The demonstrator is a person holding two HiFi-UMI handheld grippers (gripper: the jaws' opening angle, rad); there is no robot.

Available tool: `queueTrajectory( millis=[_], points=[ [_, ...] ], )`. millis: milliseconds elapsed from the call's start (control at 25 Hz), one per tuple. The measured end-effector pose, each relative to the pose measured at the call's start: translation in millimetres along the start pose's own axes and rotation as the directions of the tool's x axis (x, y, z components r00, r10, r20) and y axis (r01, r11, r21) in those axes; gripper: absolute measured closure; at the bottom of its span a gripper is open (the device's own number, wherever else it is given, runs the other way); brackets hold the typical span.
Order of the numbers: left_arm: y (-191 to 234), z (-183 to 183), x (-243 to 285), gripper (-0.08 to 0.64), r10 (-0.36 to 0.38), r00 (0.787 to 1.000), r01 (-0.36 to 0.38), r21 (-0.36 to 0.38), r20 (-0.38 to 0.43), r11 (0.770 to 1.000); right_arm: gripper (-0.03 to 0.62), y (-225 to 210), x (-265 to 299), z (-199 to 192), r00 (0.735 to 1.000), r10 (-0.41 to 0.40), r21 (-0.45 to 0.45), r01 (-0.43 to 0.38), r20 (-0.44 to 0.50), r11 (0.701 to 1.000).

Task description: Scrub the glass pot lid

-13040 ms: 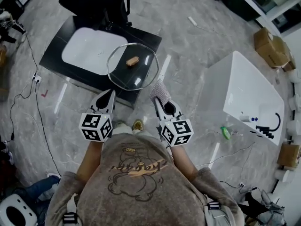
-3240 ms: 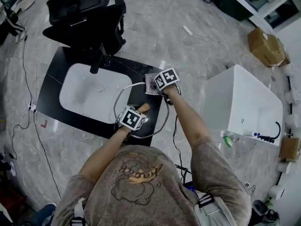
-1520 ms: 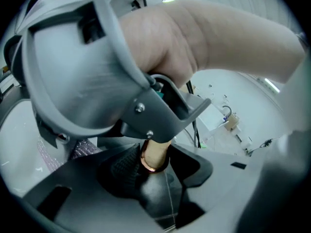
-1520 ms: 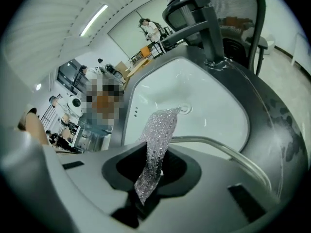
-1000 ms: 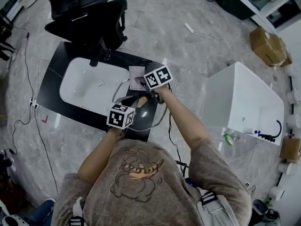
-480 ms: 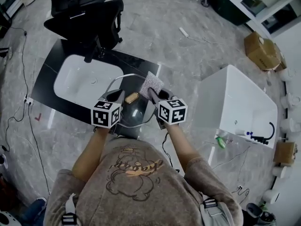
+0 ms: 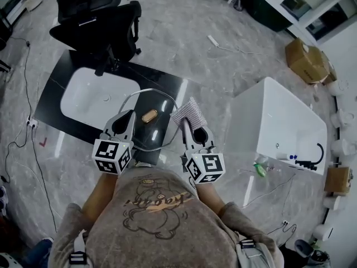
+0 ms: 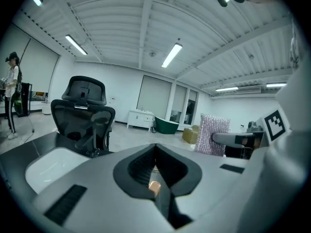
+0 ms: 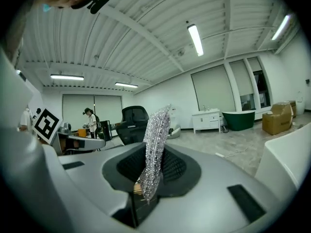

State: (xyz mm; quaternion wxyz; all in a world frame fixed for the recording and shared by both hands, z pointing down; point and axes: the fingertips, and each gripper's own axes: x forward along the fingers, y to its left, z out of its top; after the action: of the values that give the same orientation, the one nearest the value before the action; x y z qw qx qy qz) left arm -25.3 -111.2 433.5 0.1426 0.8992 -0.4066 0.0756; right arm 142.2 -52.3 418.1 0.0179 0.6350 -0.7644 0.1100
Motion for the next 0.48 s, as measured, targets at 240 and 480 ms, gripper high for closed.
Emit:
queueTrajectory(
  millis=[240,480],
  points=[
    [-2.9,2.7,-2.2,0.543,0.029,0.999,-0.030,0.031,0.016,0.999,0.509,-0.2,-4.3,-5.6,1.000,0.005,-0.018,-0.005,0.004,1.000],
    [-4.6,7.8,-6.1,0.543,0.045,0.998,-0.046,0.045,0.038,0.998,0.509,10.1,-0.9,-5.2,0.999,0.034,-0.040,-0.034,0.001,0.999]
  ],
)
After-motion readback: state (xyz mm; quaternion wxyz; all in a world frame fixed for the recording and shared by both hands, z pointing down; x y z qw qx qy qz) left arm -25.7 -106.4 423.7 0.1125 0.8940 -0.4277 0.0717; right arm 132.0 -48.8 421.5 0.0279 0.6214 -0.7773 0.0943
